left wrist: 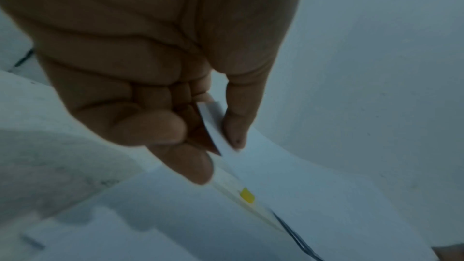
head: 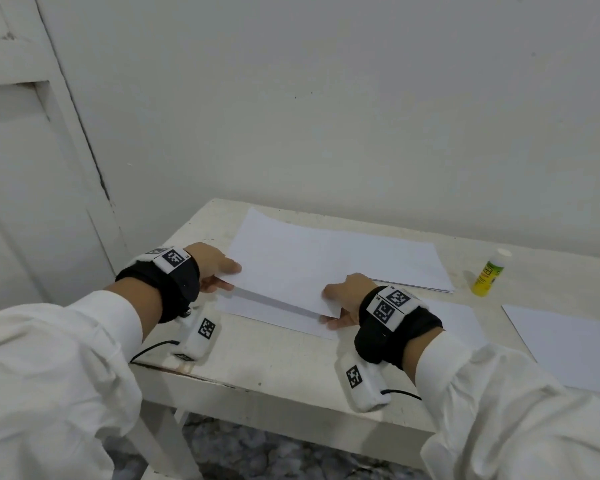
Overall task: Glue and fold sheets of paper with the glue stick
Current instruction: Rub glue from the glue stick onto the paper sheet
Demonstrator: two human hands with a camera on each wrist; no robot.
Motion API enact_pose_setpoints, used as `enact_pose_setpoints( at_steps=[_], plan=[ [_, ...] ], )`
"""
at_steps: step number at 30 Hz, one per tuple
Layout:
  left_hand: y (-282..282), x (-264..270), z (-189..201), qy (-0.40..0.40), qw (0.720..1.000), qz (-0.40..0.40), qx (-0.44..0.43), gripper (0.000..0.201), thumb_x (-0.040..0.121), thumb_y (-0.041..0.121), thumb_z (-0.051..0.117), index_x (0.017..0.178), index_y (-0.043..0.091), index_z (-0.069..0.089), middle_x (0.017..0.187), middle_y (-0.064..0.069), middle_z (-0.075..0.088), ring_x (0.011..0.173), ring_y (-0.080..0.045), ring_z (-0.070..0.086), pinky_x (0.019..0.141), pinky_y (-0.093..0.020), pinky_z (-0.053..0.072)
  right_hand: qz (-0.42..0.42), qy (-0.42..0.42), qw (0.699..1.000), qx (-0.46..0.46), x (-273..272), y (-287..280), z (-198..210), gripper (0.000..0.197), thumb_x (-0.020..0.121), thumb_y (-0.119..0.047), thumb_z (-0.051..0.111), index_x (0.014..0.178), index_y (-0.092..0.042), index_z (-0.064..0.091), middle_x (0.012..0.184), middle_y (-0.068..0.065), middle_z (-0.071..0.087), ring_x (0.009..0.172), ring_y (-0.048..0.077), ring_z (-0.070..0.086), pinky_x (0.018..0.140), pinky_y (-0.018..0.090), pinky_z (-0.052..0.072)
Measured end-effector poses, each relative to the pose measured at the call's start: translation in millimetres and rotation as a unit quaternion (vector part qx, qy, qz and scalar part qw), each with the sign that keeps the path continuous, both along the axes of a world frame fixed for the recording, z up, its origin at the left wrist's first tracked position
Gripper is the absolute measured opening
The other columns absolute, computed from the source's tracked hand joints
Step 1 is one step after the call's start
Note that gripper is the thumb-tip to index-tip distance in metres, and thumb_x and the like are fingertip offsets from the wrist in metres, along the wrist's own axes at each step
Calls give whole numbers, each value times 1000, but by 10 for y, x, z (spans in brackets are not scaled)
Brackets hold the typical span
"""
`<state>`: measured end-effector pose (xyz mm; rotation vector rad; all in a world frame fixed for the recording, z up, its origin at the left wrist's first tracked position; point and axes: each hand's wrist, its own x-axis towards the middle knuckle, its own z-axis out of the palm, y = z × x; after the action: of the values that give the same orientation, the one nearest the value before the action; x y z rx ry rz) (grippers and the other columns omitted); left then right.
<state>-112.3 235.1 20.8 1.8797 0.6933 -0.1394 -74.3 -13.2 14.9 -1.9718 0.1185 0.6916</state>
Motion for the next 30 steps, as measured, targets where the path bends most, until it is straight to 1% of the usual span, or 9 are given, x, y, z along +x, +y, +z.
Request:
enact_pose_setpoints(
  at_steps=[3, 7, 10, 13, 15, 21, 24, 27, 30],
  plan=[
    [-137, 2, -2, -29, 997, -30, 59, 19, 82, 13, 74, 81, 9, 55, 83, -8, 59, 69, -18, 59, 55, -24, 43, -41, 20, 997, 54, -43, -199, 86, 44, 93, 0, 51, 134, -4, 35, 104, 26, 61, 71, 36, 69, 56, 38, 59],
    [-551, -4, 35, -103, 991, -63, 54, 50, 79, 6, 74, 114, 22, 43, 90, -2, 57, 69, -16, 56, 61, -23, 46, -70, -21, 995, 61, -51, -670, 120, 28, 87, 10, 56, 113, 1, 48, 110, 23, 61, 68, 28, 66, 40, 23, 51],
    [-907, 78, 33, -103, 977, -164, 85, 51, 78, 6, 73, 113, 29, 43, 89, -3, 53, 69, -17, 53, 60, -26, 46, -92, -37, 993, 58, -78, -1128, 124, 16, 83, 14, 59, 85, -1, 54, 91, 17, 63, 68, 25, 65, 44, 22, 53],
    [-1265, 157, 3, -74, 963, -232, 117, 27, 81, 7, 72, 97, 25, 60, 76, 2, 44, 62, -12, 49, 56, -19, 47, -133, -34, 990, 45, -121, -1589, 117, 19, 81, 10, 66, 87, -3, 53, 83, 15, 60, 56, 24, 64, 43, 24, 53],
    [-1511, 175, -22, -59, 955, -261, 129, 21, 83, 9, 72, 100, 21, 66, 72, 5, 47, 60, -7, 51, 51, -12, 45, -148, -31, 988, 21, -137, -1859, 91, 31, 79, 7, 70, 89, -10, 46, 84, 16, 61, 48, 21, 64, 43, 25, 52],
    [-1958, 215, -148, -15, 938, -311, 150, 23, 83, 10, 72, 104, 17, 70, 72, 8, 56, 64, -1, 53, 53, -8, 45, -125, -31, 988, -84, -144, -2274, 39, 37, 82, 0, 69, 69, -15, 38, 72, 7, 57, 58, 18, 59, 38, 20, 37],
    [-2046, 231, -173, 21, 928, -329, 172, 24, 81, 10, 75, 102, 18, 70, 69, 7, 58, 62, -4, 54, 58, -12, 47, -115, -5, 988, -107, -127, -2279, 26, 27, 83, 2, 67, 74, -9, 44, 73, 11, 58, 67, 25, 61, 47, 26, 40],
    [-2067, 253, -204, 48, 923, -333, 189, 21, 78, 8, 76, 93, 21, 69, 52, 8, 60, 50, -7, 54, 54, -15, 47, -112, 18, 986, -121, -103, -2252, 4, 25, 83, 4, 66, 74, -6, 45, 76, 16, 59, 79, 31, 59, 72, 36, 49],
    [-2068, 264, -227, 63, 914, -342, 209, 19, 78, 7, 76, 87, 23, 68, 58, 4, 60, 45, -6, 53, 50, -14, 46, -92, 29, 986, -138, -76, -2244, -32, 23, 82, 3, 68, 74, -4, 48, 73, 17, 59, 74, 30, 56, 72, 37, 48]
  ],
)
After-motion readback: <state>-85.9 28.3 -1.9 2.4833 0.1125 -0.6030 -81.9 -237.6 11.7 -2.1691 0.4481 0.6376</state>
